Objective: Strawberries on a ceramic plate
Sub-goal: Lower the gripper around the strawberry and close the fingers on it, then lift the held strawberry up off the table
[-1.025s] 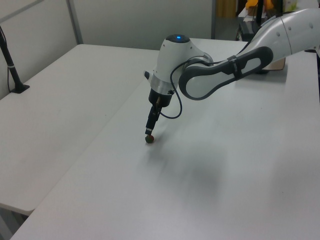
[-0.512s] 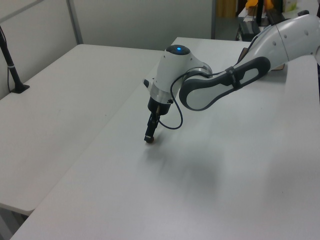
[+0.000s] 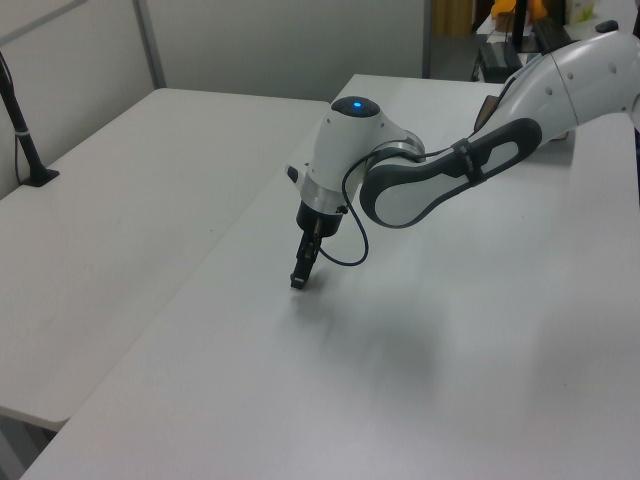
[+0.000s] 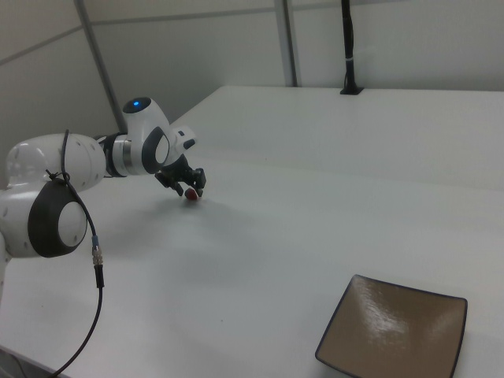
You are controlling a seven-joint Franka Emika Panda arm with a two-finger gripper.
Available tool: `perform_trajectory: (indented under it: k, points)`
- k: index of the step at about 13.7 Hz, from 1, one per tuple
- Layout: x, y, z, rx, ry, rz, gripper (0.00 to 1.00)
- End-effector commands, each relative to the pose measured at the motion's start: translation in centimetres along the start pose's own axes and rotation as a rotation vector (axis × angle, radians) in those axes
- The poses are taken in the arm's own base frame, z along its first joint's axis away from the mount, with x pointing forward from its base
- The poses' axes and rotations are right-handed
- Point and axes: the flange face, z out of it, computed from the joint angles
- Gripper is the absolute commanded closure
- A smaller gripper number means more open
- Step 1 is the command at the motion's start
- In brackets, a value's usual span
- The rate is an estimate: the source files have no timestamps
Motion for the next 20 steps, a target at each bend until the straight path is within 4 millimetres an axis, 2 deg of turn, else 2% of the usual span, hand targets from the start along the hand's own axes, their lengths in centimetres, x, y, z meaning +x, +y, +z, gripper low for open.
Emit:
perform_trajectory:
  k: [1,2,3,6,8,13,15,16,17,20]
  points:
    - [-0.5,-0.7,0.3,-0.012,0.005,-0.018,0.45]
    - [-0.5,-0.7,0.2,-0.018,0.005,-0.023,0.58]
    - [-0.5,-0.6,0.2,-0.019,0.005,-0.024,0.65]
    - [-0.4,-0.4,-0.1,-0.018,0.008,-0.019,0.68]
    - [-0.2,-0.3,-0.6,-0.017,0.014,-0.016,0.76]
    - [0.1,0.5,-3.4,-0.015,0.027,-0.004,0.77]
    - [0.3,0.7,-6.1,-0.009,0.040,0.006,0.77]
    - [-0.3,1.0,-7.9,-0.006,0.037,0.012,0.77]
    - [-0.6,1.1,-10.9,-0.004,0.051,0.015,0.77]
    - [-1.6,1.8,-16.4,0.000,0.032,0.036,0.77]
